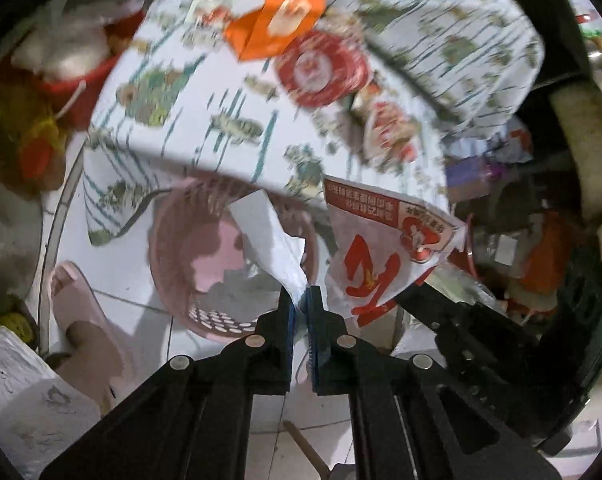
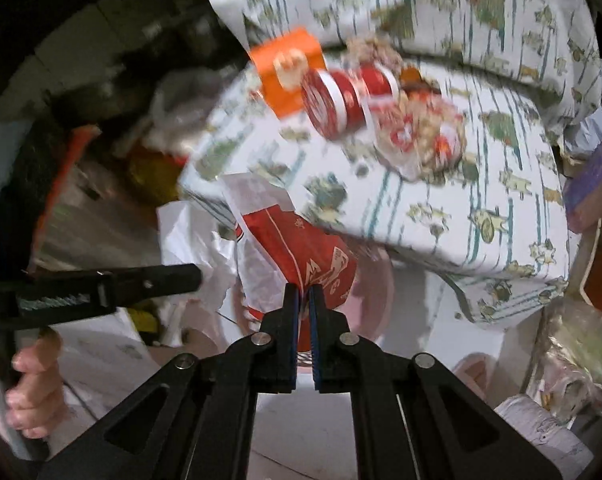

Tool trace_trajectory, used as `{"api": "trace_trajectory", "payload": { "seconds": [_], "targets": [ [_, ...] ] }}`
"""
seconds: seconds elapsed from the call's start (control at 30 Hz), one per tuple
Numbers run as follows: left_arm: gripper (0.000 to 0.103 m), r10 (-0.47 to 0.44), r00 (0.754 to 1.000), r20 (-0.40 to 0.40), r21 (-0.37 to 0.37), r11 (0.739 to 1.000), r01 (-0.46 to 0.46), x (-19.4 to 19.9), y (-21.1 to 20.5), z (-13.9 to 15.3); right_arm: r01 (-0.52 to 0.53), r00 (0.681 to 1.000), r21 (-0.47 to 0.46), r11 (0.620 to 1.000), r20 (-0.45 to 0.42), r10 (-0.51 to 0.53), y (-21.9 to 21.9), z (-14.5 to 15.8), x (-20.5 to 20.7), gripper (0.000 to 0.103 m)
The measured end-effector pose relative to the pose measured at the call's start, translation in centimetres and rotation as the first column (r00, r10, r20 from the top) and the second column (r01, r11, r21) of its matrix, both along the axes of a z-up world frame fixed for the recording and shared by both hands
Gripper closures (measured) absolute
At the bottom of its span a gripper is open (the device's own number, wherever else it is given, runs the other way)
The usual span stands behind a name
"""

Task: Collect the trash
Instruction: 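Carry the red bag in the right gripper and tissue in the left over the pink basket, then open the right gripper to drop the bag while the left gripper releases the tissue into the basket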

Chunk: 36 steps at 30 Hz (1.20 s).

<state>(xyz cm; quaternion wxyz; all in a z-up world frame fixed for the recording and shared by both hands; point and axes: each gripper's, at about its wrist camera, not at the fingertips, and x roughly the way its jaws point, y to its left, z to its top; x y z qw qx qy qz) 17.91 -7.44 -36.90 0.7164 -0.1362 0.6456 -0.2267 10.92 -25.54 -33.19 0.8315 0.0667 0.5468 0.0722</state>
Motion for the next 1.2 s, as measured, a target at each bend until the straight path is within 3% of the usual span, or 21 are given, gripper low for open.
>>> {"api": "trace_trajectory", "payload": {
  "seconds": [0.13,0.23,0.53,0.7,0.8,0.9,1.07,1.2],
  "targets": [
    [0.097,-0.025,0.999,0.033,0.068,0.997,0.023,0.9,-0.6,-1.1,0.0,0.998,-0.02,1.0,-0.056,-0.001,0.0,-2.7,1.1,0.098],
    [0.097,-0.018,1.0,0.02,0.029,0.999,0.017,1.4,-0.5,-1.5,0.027,0.996,0.028,0.999,-0.089,-0.024,-0.8,-3.8,1.9,0.098],
    [0.096,-0.013,1.0,-0.01,0.026,1.0,0.013,1.8,-0.7,-1.7,0.059,0.994,0.052,0.997,-0.093,-0.054,-0.8,-4.0,3.0,0.094],
    [0.073,0.017,1.0,0.013,0.05,0.999,-0.018,1.8,0.2,-1.3,0.064,0.992,0.051,0.997,-0.115,-0.057,-0.5,-4.3,3.3,0.087],
    [0.068,0.033,0.999,0.023,0.056,0.998,-0.035,1.9,1.0,-0.9,0.049,0.99,0.063,0.997,-0.135,-0.04,-0.1,-4.5,3.1,0.086],
    [0.058,0.06,0.998,0.034,0.072,0.995,-0.062,1.9,1.6,-0.5,0.044,0.992,0.025,0.999,-0.123,-0.041,0.1,-4.6,2.8,0.073],
    [0.058,0.097,0.987,0.125,0.161,0.98,-0.117,1.8,2.4,1.0,0.065,0.991,0.016,0.998,-0.118,-0.063,-0.5,-4.4,2.6,0.067],
    [0.056,0.113,0.978,0.178,0.177,0.974,-0.145,1.6,3.4,2.3,0.073,0.99,0.008,0.997,-0.12,-0.072,-0.8,-4.3,2.4,0.064]
  ]
}}
